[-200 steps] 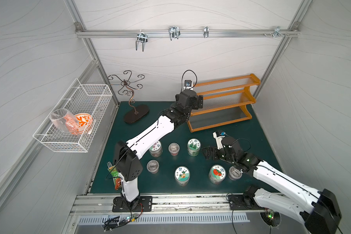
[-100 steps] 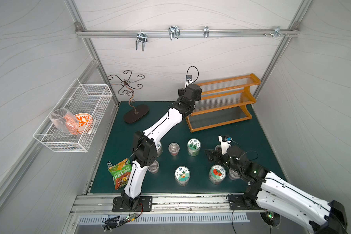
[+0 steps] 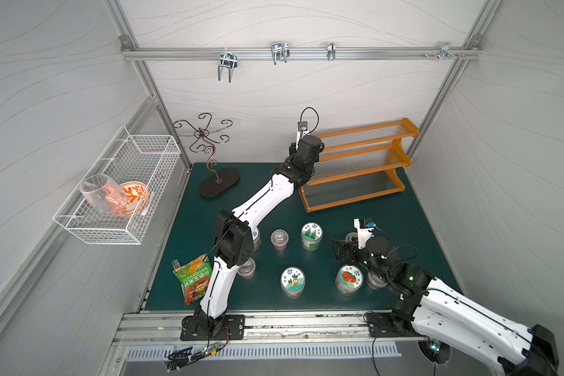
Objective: Place the seed container on the shelf
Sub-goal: Move the shelf to the center of the board.
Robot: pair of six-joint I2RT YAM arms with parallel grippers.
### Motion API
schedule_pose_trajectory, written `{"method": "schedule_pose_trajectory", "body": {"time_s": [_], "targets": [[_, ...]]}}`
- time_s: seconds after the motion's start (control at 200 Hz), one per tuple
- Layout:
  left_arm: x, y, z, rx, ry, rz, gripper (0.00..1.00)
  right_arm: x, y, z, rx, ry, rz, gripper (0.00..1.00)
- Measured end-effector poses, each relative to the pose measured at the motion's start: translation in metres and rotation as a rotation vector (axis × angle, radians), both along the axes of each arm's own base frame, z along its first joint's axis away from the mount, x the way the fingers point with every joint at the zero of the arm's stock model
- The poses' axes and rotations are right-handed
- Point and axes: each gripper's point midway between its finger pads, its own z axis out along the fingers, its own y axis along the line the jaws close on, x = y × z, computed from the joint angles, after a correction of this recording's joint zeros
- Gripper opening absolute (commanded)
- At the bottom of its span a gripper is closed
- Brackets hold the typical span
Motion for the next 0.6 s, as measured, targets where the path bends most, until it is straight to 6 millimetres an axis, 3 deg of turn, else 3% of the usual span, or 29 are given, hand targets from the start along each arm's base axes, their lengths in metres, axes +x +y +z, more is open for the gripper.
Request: {"method": "schedule_pose_trajectory", "body": {"time_s": [0.345,0.6], "targets": [[-0.005,0.004,-0.009,-0.043,0.019,-0.049,0.24,0.001,-0.001,0.000,0.000,-0.001,-0.005,0.97],[-0.005,0.046,-0.009,-0.051,0.029,0.000,0.15,0.001,-0.002,0.000,-0.001,-0.002,-0.014,0.97]]}}
